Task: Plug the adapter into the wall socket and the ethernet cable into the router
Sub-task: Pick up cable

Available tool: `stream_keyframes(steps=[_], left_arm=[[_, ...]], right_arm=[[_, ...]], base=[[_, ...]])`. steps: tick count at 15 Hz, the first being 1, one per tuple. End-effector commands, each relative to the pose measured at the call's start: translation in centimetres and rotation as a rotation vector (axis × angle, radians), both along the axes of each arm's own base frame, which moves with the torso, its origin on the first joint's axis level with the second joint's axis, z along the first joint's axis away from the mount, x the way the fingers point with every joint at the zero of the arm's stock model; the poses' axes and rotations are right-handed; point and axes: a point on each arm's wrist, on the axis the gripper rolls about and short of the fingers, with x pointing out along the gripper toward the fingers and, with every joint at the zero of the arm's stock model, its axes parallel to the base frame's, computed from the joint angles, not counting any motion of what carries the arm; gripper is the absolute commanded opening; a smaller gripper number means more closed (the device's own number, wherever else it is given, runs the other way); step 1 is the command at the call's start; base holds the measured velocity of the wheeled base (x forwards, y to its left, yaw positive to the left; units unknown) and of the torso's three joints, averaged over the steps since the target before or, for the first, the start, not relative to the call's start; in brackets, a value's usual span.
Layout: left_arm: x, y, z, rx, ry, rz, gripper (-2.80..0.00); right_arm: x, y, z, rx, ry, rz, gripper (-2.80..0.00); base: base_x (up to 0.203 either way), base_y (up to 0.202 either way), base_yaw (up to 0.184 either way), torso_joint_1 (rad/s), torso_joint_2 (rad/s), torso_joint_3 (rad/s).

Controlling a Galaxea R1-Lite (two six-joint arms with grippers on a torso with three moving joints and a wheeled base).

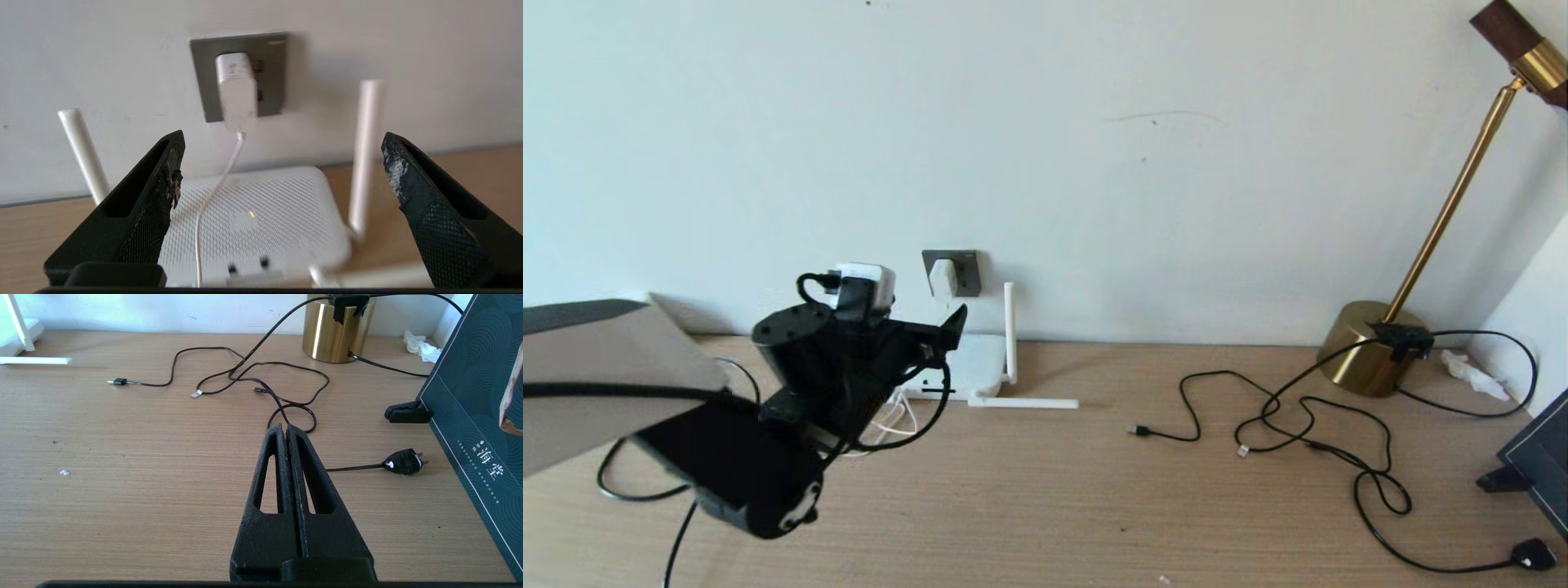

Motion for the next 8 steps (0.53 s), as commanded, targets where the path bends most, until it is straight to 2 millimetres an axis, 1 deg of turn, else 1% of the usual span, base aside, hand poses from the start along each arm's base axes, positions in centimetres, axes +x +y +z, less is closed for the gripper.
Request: stream_keyframes(steps=[1,3,5,7,8], left_arm=[[-4.2,0.9,3.8,-0.018,-0.081,-0.031,0.0],[-8.2,1.6,5.3,0.01,-0.097,-0.102,0.0],[-11.9,2.6,6.4,0.049,-0.088,-0.182,0.0],[-15.4,3.7,6.7,0.124,-0.013,-0.264,0.0],[-17.1,4.3,6.4,0.175,0.051,-0.304,0.0]], right_arm=[[0.0,0.0,0.0,0.0,0.001,0.0,-2.8],[0.0,0.0,0.0,0.0,0.002,0.0,-2.8],[0.0,0.0,0.0,0.0,0.002,0.0,-2.8],[0.0,0.0,0.0,0.0,0.0,0.0,-2.8],[0.0,0.0,0.0,0.0,0.0,0.0,-2.8]], base=[[0.0,0.0,0.0,0.0,0.0,0.0],[0.0,0.0,0.0,0.0,0.0,0.0],[0.0,0.0,0.0,0.0,0.0,0.0],[0.0,0.0,0.0,0.0,0.0,0.0],[0.0,0.0,0.0,0.0,0.0,0.0]])
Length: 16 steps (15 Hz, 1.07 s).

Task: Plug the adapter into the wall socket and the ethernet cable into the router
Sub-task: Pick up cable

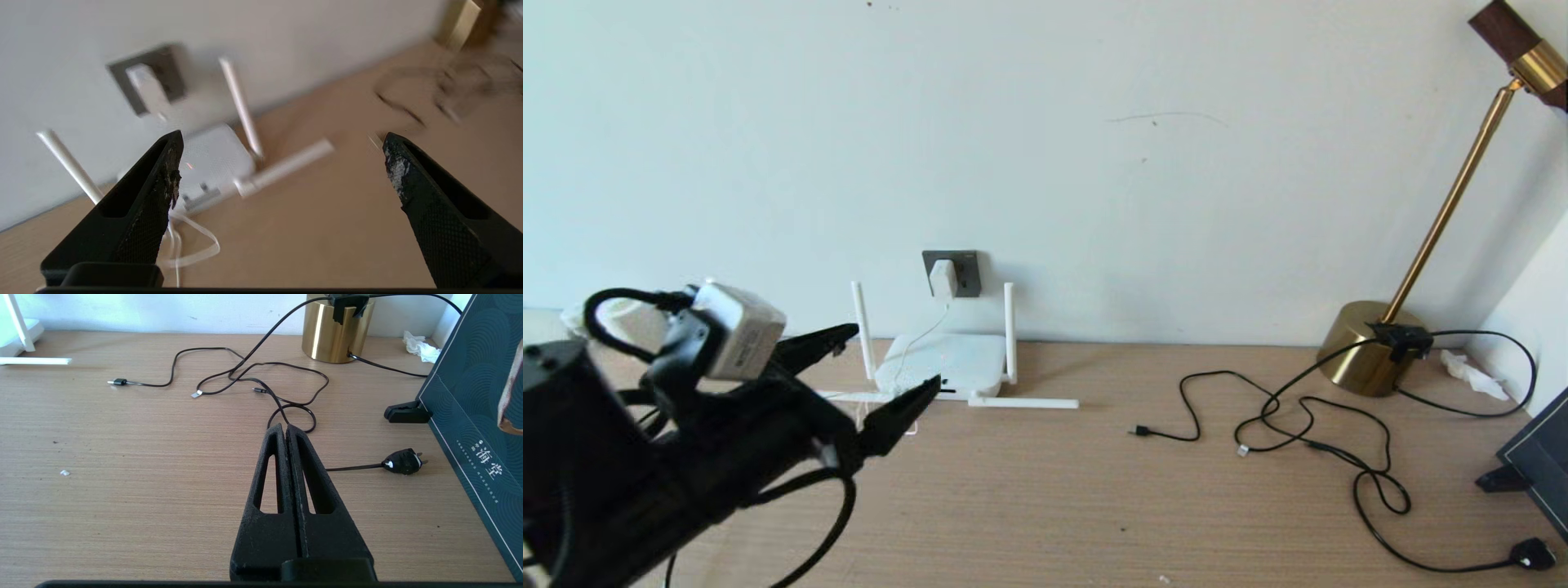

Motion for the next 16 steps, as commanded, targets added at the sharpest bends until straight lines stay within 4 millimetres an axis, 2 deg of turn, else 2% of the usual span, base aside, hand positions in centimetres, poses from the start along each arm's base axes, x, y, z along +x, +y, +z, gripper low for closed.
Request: stream_keyframes(steps=[1,4,6,7,12,16], left_arm=[[-4.6,1.8,0.5,0.063,0.061,-0.044,0.0],[-10.7,4.2,-2.9,0.323,0.331,-0.153,0.0],[-13.4,5.3,-4.5,0.486,0.435,-0.249,0.0],[-14.1,5.5,-4.9,0.557,0.445,-0.292,0.0],[-13.4,5.5,-6.4,0.761,0.498,-0.263,0.0],[-12.1,5.0,-7.3,0.913,0.564,-0.301,0.0]], right_arm=[[0.0,0.0,0.0,0.0,0.0,0.0,-2.8],[0.0,0.0,0.0,0.0,0.0,0.0,-2.8],[0.0,0.0,0.0,0.0,0.001,0.0,-2.8],[0.0,0.0,0.0,0.0,0.001,0.0,-2.8],[0.0,0.0,0.0,0.0,0.0,0.0,-2.8],[0.0,0.0,0.0,0.0,0.002,0.0,-2.8]], base=[[0.0,0.0,0.0,0.0,0.0,0.0],[0.0,0.0,0.0,0.0,0.0,0.0],[0.0,0.0,0.0,0.0,0.0,0.0],[0.0,0.0,0.0,0.0,0.0,0.0],[0.0,0.0,0.0,0.0,0.0,0.0],[0.0,0.0,0.0,0.0,0.0,0.0]])
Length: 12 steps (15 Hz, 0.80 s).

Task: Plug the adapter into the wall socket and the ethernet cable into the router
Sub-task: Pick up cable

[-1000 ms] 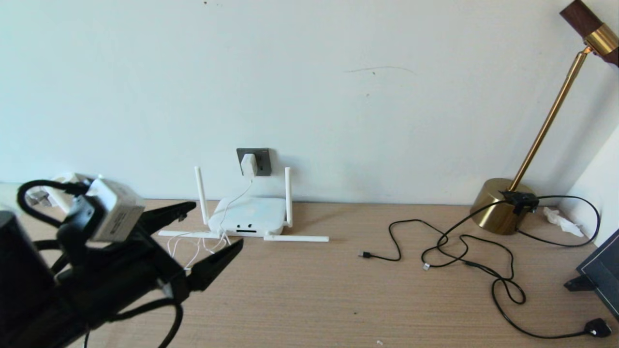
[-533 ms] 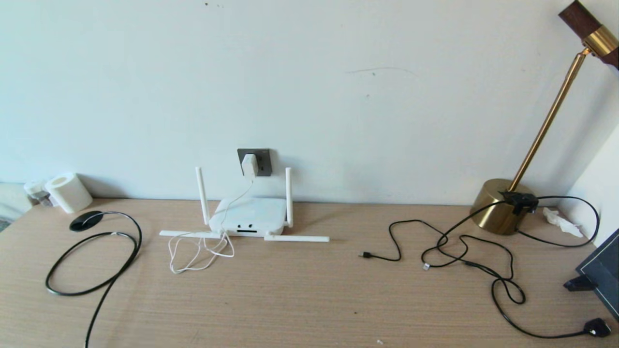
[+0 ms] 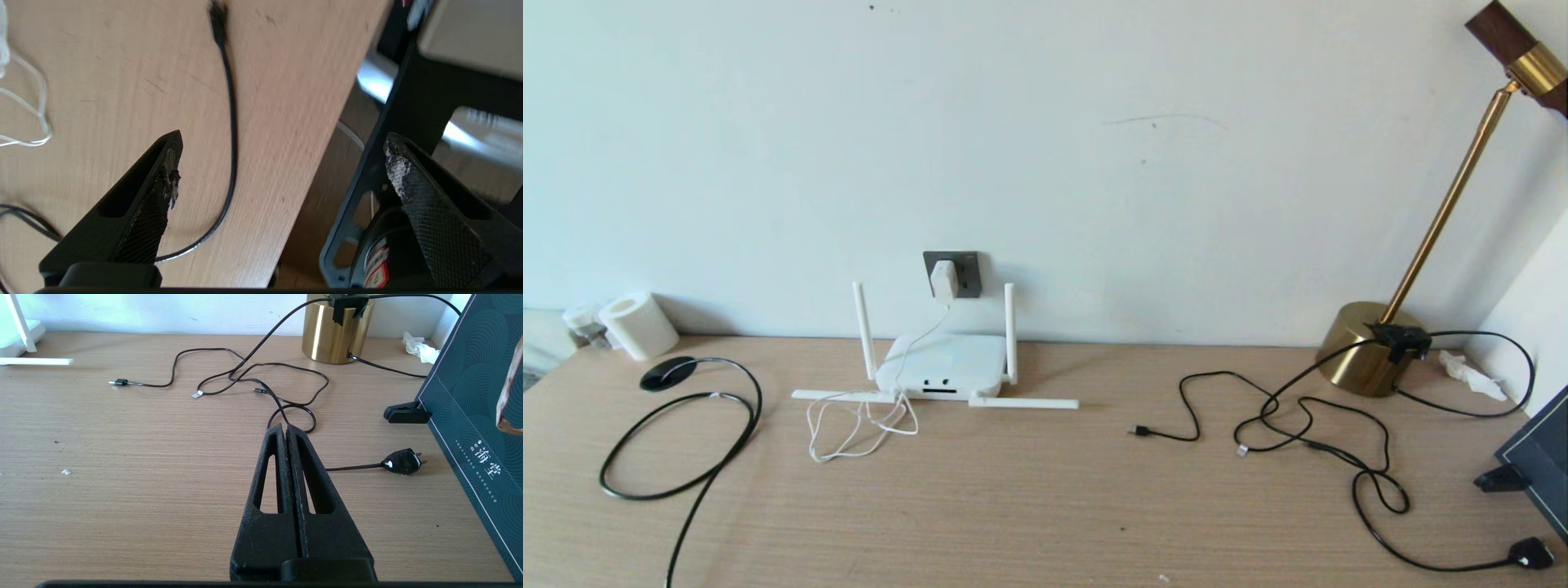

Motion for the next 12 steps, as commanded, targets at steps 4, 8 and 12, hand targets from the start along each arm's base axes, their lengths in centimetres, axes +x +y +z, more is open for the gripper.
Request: stream_keyframes(steps=[4,8,12], left_arm=[[1.3,-0.7,-1.5,0.084,0.145,-0.018,0.0],[3.7,-1.7,-1.8,0.074,0.178,-0.008,0.0],[8.1,-2.5,-3.0,0.036,0.212,0.098,0.0]], right_arm=[[0.0,0.0,0.0,0.0,0.001,0.0,-2.8],[0.0,0.0,0.0,0.0,0.0,0.0,-2.8],[0.0,0.0,0.0,0.0,0.001,0.0,-2.8]], base=[[0.0,0.0,0.0,0.0,0.0,0.0],[0.0,0.0,0.0,0.0,0.0,0.0],[0.0,0.0,0.0,0.0,0.0,0.0]])
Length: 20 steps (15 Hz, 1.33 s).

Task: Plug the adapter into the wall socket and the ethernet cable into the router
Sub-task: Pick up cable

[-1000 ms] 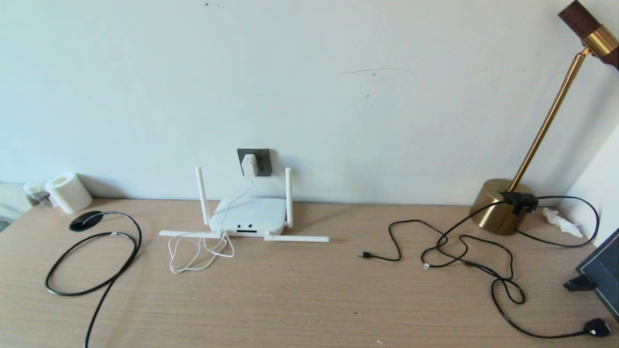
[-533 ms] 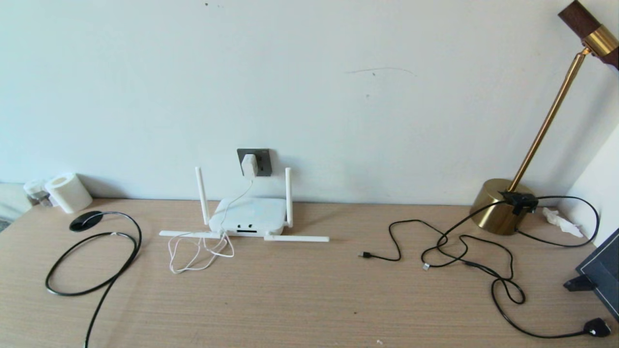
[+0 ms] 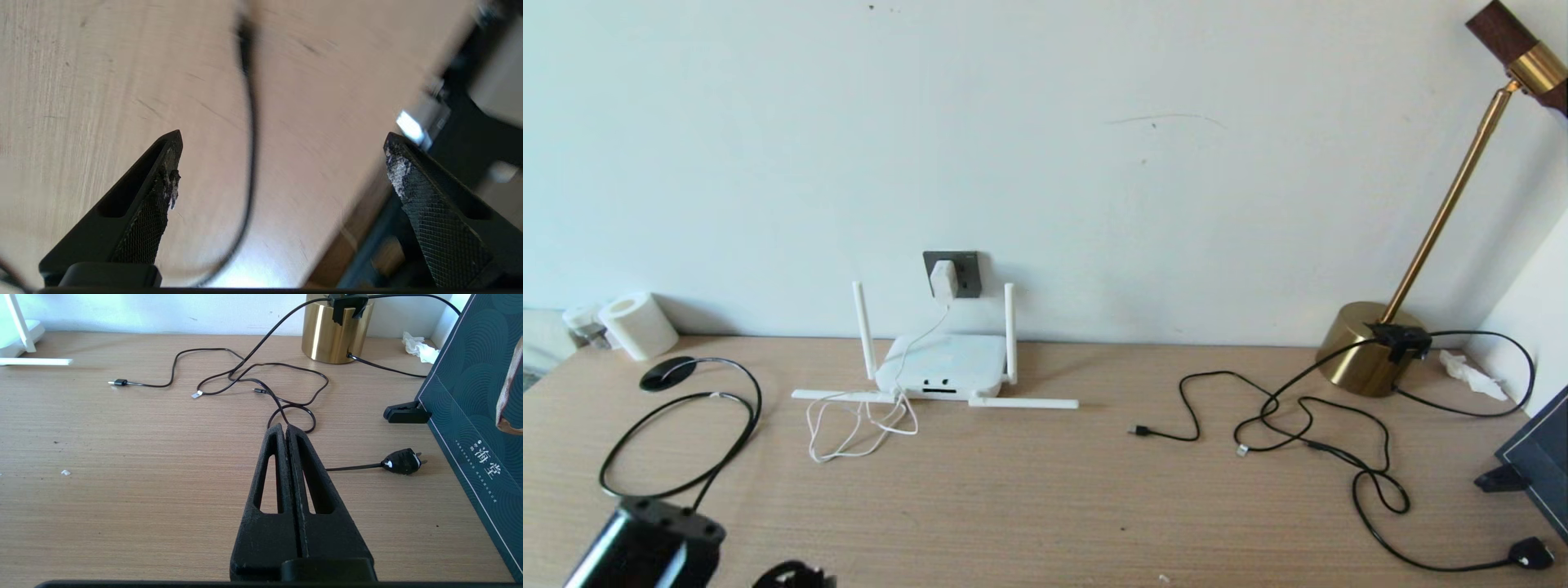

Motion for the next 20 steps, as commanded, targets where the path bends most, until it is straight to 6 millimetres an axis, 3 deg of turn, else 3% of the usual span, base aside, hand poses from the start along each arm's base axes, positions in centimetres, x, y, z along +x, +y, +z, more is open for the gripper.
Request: stream_keyframes(steps=[1,7,20], left_arm=[[2.0,-0.3,-1.7,0.027,0.095,0.028,0.0],[5.6,-1.2,-3.2,0.022,0.137,0.055,0.0],[6.7,-1.4,-4.1,0.022,0.168,0.058,0.0]], right_arm=[[0.0,0.0,0.0,0.0,0.0,0.0,-2.8],[0.0,0.0,0.0,0.0,0.001,0.0,-2.8],[0.0,0.0,0.0,0.0,0.001,0.0,-2.8]], base=[[0.0,0.0,0.0,0.0,0.0,0.0],[0.0,0.0,0.0,0.0,0.0,0.0],[0.0,0.0,0.0,0.0,0.0,0.0]])
